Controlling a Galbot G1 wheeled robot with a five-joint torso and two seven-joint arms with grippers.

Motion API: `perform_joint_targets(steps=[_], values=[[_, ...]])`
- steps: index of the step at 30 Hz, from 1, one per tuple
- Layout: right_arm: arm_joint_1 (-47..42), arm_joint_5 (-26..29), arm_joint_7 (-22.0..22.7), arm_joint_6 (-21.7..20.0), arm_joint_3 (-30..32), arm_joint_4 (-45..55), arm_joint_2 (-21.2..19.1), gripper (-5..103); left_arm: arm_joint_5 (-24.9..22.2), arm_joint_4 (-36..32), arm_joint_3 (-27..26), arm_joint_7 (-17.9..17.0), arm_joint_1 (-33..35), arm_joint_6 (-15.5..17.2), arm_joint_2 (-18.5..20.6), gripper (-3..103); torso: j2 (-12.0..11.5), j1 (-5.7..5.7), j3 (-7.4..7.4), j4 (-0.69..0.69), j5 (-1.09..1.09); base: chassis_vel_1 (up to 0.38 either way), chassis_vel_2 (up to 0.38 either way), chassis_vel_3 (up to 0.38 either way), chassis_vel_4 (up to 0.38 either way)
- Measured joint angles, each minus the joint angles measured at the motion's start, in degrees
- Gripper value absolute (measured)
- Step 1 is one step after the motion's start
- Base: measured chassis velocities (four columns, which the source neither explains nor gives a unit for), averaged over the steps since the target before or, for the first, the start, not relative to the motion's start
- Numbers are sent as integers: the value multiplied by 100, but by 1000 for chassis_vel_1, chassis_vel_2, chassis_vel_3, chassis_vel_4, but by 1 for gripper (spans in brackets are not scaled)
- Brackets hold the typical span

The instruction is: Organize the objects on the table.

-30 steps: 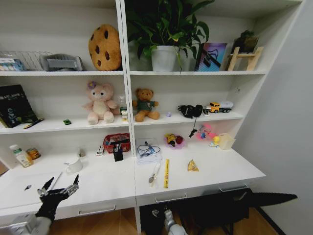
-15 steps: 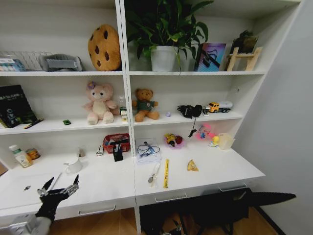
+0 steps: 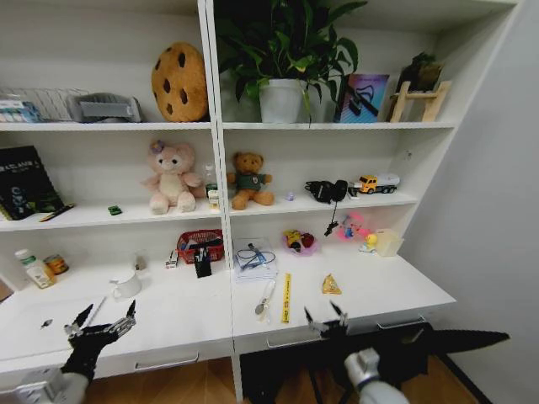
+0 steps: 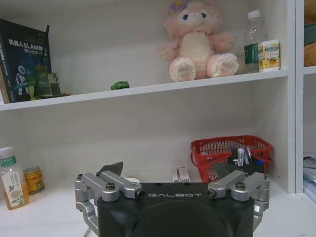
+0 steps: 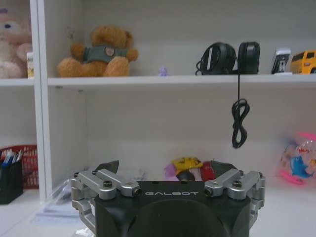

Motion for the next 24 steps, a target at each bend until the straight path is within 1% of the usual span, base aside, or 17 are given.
perform_joint_targets(steps=[3, 5, 13, 24], values=[[109, 96, 49, -27, 63, 2, -85, 100, 0, 0, 0, 0, 0, 0, 0, 100, 0, 0, 0, -1, 0, 0, 0, 0, 0], [125, 112, 59, 146, 175, -132, -115, 100, 0, 0, 0, 0, 0, 0, 0, 100, 0, 0, 0, -3, 1, 0, 0, 0, 0], [2, 112, 20, 191, 400, -284, -51, 100, 0, 0, 0, 0, 0, 0, 0, 100, -1, 0, 0, -3, 0, 0, 0, 0, 0], [149, 169, 20, 253, 297, -478, -27, 100, 0, 0, 0, 0, 0, 0, 0, 100, 0, 0, 0, -2, -2, -14, -11, 19, 15]])
